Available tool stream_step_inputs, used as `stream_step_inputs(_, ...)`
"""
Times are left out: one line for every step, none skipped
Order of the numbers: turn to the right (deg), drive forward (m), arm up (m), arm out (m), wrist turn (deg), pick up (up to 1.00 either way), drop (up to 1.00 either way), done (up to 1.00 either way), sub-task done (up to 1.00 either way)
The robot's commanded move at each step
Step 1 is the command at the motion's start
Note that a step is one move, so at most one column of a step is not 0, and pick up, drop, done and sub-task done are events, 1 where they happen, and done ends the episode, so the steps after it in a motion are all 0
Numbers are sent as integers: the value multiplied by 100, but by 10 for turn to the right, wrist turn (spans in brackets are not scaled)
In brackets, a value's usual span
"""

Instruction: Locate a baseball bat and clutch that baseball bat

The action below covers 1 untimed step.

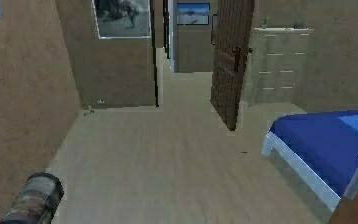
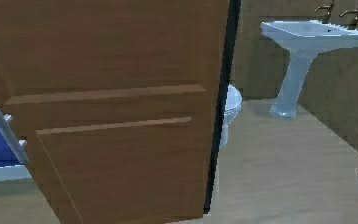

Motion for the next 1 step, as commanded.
stream_step_inputs(0,100,0,0,0,0,0,0,0)
